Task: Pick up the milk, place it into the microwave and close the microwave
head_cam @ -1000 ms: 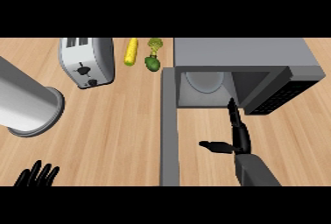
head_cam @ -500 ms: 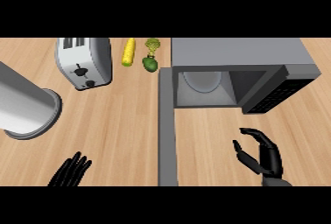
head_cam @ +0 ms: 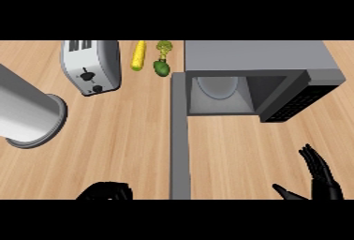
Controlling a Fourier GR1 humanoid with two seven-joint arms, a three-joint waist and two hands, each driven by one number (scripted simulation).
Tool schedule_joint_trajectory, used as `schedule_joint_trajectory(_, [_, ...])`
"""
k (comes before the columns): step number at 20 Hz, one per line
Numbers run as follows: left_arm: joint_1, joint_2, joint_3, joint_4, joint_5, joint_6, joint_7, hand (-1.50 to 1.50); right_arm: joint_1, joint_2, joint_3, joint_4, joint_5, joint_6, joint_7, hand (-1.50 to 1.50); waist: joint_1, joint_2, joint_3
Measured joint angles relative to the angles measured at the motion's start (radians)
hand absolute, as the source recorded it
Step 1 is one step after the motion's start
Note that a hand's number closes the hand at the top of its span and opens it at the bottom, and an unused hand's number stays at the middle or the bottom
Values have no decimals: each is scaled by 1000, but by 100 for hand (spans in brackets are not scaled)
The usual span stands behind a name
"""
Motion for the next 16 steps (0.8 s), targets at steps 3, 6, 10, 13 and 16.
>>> schedule_joint_trajectory(3, [-76,-4,-33,62,-19,88,11,150,46,-35,-33,-35,-36,43,6,-150,2,1,0])
schedule_joint_trajectory(6, [-138,-6,-58,112,-38,177,9,150,57,-59,-62,-10,-50,75,-12,-150,6,2,1])
schedule_joint_trajectory(10, [-257,-7,-101,218,-90,214,21,150,91,-85,-76,-28,-66,119,-11,-150,2,3,1])
schedule_joint_trajectory(13, [-322,-3,-153,283,-129,184,86,150,101,-98,-82,-33,-76,141,-12,-150,-3,3,1])
schedule_joint_trajectory(16, [-368,-4,-216,344,-151,144,150,150,92,-122,-94,-26,-90,161,-3,-150,-3,4,2])
